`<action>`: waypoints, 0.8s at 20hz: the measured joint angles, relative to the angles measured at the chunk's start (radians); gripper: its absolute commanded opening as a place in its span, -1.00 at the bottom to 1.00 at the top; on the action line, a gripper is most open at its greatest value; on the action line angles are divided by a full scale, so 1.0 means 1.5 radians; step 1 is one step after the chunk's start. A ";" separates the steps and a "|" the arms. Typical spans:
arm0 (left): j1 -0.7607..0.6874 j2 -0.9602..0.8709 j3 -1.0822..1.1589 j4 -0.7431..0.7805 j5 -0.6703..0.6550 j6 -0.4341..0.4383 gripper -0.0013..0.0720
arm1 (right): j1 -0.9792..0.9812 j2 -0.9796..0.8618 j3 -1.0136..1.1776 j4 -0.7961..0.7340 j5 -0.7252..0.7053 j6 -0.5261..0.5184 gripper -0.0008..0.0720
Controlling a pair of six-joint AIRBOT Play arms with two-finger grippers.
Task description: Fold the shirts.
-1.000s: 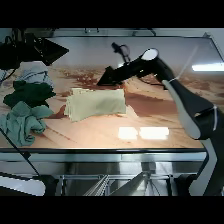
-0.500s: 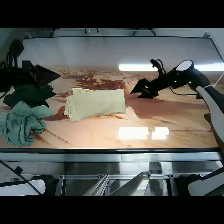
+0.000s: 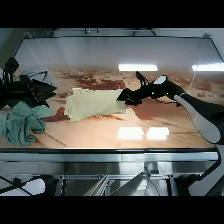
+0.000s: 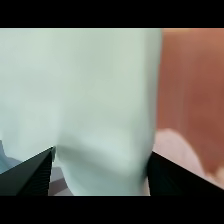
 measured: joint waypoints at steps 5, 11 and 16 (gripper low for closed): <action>0.002 0.003 -0.005 0.003 0.001 0.001 -0.96 | 0.048 -0.016 0.008 0.020 -0.044 0.000 -0.90; 0.002 0.004 -0.006 0.003 -0.002 0.002 -0.96 | 0.048 0.024 0.012 0.056 -0.019 0.000 -0.91; 0.002 0.004 -0.006 0.003 -0.006 0.001 -0.96 | -0.059 0.176 0.012 -0.026 0.025 0.036 -0.91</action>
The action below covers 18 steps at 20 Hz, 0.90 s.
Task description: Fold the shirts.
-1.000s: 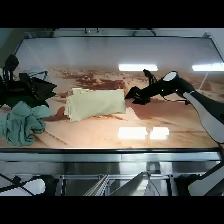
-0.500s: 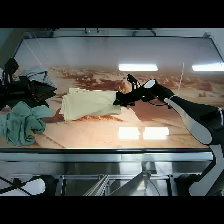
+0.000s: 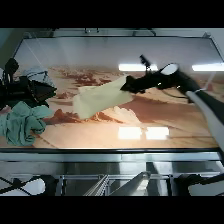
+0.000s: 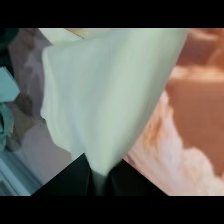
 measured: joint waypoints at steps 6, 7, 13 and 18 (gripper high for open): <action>0.000 0.000 0.000 0.000 -0.023 -0.001 -0.96 | -0.279 0.224 0.005 -0.094 0.024 0.047 -0.91; 0.000 0.000 0.000 0.000 -0.025 -0.001 -0.96 | -0.329 0.247 0.009 -0.098 0.024 0.050 -0.91; 0.000 0.000 0.000 0.000 -0.032 -0.001 -0.96 | -0.616 0.251 0.057 -0.113 0.038 0.085 -0.90; 0.000 0.000 0.000 0.000 -0.033 -0.001 -0.96 | -0.730 0.157 0.152 -0.116 0.125 0.097 -0.90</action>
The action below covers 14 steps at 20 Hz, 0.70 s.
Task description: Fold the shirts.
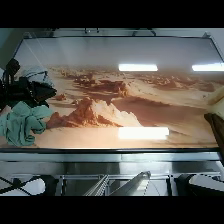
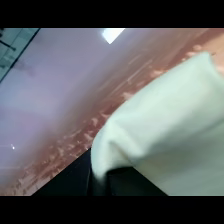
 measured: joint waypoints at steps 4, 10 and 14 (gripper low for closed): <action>0.000 0.000 0.000 0.000 0.000 0.000 -0.96 | -0.021 -0.048 0.093 0.000 0.044 0.003 -0.91; 0.000 0.000 0.000 0.000 0.009 0.000 -0.96 | -0.028 -0.070 0.220 0.004 0.080 0.019 -0.90; 0.000 0.000 0.000 0.000 0.021 0.000 -0.96 | -0.029 -0.092 0.239 -0.097 0.180 0.068 -0.91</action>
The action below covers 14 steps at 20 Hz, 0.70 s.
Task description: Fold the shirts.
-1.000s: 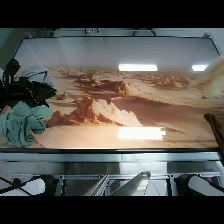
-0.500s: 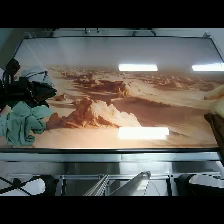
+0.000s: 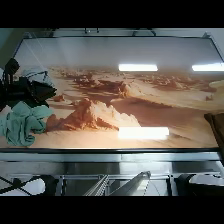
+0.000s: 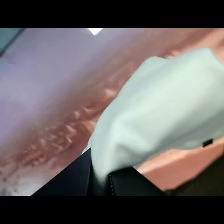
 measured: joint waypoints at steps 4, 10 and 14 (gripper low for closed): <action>0.000 0.000 0.000 0.000 0.000 0.000 -0.96 | -0.014 -0.009 -0.013 -0.187 0.125 0.064 -0.91; 0.000 0.000 0.000 0.005 -0.006 0.013 -0.96 | -0.073 0.036 -0.029 -0.366 0.224 0.120 -0.91; -0.001 0.000 0.000 0.005 -0.005 0.029 -0.96 | -0.091 0.055 -0.070 -0.406 0.238 0.127 -0.90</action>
